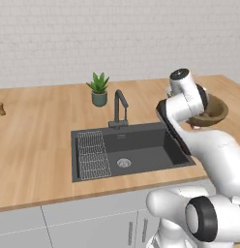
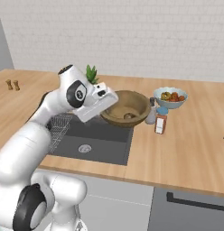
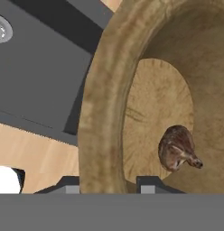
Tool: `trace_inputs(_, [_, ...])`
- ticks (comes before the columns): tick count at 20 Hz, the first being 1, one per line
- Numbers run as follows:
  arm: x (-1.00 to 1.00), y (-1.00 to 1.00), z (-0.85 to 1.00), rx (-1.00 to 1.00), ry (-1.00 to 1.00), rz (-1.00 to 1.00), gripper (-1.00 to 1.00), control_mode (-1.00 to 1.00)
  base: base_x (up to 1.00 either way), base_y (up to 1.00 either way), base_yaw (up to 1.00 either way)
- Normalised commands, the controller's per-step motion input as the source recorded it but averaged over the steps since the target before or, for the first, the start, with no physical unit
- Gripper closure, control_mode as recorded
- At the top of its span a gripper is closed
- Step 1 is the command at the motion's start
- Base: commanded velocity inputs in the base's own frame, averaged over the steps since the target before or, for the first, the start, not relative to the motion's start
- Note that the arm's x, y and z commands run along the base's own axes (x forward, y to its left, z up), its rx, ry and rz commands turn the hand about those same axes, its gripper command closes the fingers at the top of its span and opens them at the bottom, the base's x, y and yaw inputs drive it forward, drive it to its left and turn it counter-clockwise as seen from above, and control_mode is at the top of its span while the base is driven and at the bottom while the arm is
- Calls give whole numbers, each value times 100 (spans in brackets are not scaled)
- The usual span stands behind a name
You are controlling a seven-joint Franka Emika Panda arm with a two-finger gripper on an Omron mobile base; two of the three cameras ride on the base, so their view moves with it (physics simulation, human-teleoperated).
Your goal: Pick the mushroom from the sink and place it in the bowl. Then pick the bowl and place it in the microwave. Then close the microwave door and press the start button.
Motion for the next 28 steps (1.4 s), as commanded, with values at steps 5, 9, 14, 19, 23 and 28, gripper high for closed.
trace_inputs(5, [-64,37,96,5,-1,25,100,-100,0,0,0])
trace_inputs(9, [-56,58,76,0,-1,21,100,-100,0,0,0])
trace_inputs(14, [-58,75,28,0,-2,11,100,-100,0,0,0])
trace_inputs(19, [-52,57,0,0,0,5,100,-100,0,0,0])
trace_inputs(23, [-17,7,0,0,0,1,100,100,-73,4,0])
trace_inputs(28, [0,0,0,0,0,0,100,100,-78,-15,-42])
